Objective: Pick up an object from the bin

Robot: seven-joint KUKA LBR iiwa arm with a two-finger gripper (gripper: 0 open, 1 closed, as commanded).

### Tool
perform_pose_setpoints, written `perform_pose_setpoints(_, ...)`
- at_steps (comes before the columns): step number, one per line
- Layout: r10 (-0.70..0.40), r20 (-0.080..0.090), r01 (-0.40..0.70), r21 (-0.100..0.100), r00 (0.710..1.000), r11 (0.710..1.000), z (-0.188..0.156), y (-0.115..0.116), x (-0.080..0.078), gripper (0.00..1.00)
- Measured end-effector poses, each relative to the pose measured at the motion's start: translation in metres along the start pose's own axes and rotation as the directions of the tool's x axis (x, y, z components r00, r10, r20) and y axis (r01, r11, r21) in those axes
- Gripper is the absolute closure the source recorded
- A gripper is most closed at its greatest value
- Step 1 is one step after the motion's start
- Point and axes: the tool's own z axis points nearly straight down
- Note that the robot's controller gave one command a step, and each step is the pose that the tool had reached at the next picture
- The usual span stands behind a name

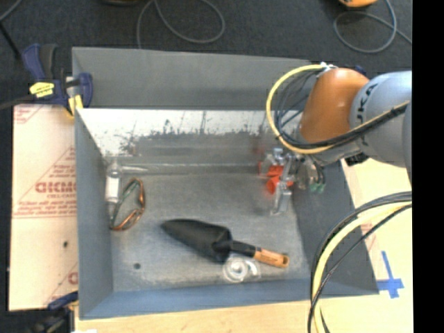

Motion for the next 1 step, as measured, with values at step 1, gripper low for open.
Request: perform_pose_setpoints(1, -0.095, 0.000, 0.095, 0.002, 0.995, 0.995, 0.0046, -0.0293, -0.0140, 0.00)
